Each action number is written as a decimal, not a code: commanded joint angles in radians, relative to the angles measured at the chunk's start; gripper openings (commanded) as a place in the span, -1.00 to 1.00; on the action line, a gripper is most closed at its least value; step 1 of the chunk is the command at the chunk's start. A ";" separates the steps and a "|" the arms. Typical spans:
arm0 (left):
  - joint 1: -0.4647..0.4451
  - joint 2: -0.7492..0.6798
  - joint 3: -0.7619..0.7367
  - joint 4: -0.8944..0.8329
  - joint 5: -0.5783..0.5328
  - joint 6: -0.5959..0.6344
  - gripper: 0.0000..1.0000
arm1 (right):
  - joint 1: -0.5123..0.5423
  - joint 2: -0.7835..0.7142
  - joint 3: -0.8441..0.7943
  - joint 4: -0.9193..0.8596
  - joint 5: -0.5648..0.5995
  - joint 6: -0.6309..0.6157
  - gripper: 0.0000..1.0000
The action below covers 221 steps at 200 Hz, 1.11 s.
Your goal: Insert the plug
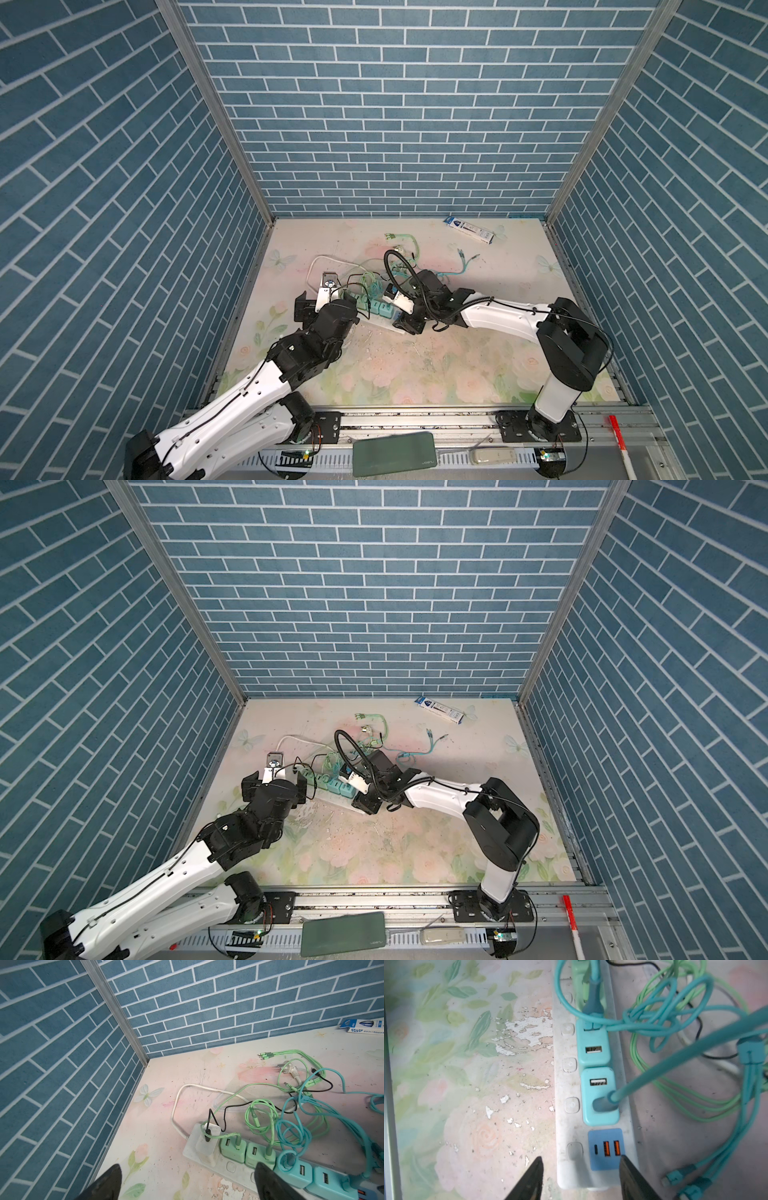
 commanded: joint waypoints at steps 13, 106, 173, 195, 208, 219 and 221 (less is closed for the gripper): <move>0.006 -0.006 0.058 -0.035 -0.073 -0.026 0.99 | -0.032 -0.161 -0.076 -0.015 0.019 0.017 0.39; 0.178 0.140 0.071 0.313 -0.055 0.296 0.99 | -0.335 -0.738 -0.243 0.064 0.527 0.296 0.98; 0.338 0.348 -0.182 0.894 0.118 0.549 0.99 | -0.623 -0.657 -0.093 -0.265 0.604 0.470 0.98; 0.364 0.411 -0.203 0.973 0.177 0.561 0.99 | -0.693 -0.579 -0.086 -0.298 0.572 0.470 0.98; 0.389 0.449 -0.217 1.005 0.214 0.528 0.99 | -0.739 -0.524 -0.080 -0.321 0.583 0.478 0.98; 0.406 0.486 -0.228 1.027 0.230 0.514 0.99 | -0.768 -0.493 -0.097 -0.305 0.611 0.475 0.98; 0.407 0.495 -0.232 1.036 0.231 0.515 0.99 | -0.770 -0.491 -0.105 -0.293 0.622 0.473 0.98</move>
